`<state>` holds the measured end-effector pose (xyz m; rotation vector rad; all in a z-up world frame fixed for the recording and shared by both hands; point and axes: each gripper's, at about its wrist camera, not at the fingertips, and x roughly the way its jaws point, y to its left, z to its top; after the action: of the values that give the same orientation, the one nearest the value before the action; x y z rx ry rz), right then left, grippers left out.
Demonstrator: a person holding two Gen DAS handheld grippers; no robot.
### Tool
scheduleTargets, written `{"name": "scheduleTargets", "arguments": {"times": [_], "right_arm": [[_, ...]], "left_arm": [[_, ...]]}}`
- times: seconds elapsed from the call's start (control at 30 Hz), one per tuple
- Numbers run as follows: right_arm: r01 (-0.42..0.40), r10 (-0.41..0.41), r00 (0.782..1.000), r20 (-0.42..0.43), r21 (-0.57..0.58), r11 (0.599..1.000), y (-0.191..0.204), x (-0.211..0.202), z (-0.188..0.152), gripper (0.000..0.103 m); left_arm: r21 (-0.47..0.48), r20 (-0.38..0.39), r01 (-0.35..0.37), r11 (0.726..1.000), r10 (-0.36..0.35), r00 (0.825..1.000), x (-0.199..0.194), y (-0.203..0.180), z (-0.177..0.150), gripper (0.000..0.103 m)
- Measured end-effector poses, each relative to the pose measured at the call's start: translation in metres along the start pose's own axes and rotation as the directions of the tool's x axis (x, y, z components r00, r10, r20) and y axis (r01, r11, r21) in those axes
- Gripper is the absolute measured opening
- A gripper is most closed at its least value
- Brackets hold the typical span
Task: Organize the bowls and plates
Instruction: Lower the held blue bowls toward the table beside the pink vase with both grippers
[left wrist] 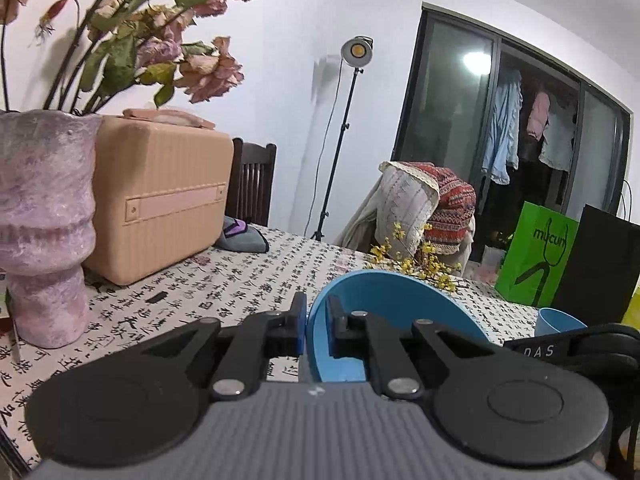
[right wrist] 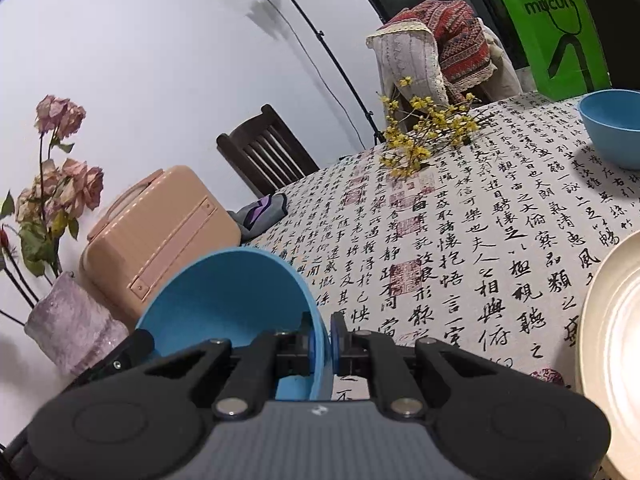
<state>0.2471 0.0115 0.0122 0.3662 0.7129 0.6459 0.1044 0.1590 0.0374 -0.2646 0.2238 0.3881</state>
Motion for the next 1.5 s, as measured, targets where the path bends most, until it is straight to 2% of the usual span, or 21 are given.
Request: {"name": "scheduleTargets", "arguments": {"times": [0.73,1.5], "right_arm": [[-0.049,0.047,0.997,-0.059,-0.030,0.998,0.015,0.005,-0.022,0.008],[-0.072,0.064,0.988,-0.141,-0.057,0.996,0.023,0.020,-0.047,0.008]], "left_arm": [[-0.086,0.026,-0.032,0.996,0.034,0.999,-0.025,0.028,-0.018,0.010],[-0.162,-0.019,-0.077,0.984,0.075,0.997,-0.032,0.055,-0.038,0.010]]}}
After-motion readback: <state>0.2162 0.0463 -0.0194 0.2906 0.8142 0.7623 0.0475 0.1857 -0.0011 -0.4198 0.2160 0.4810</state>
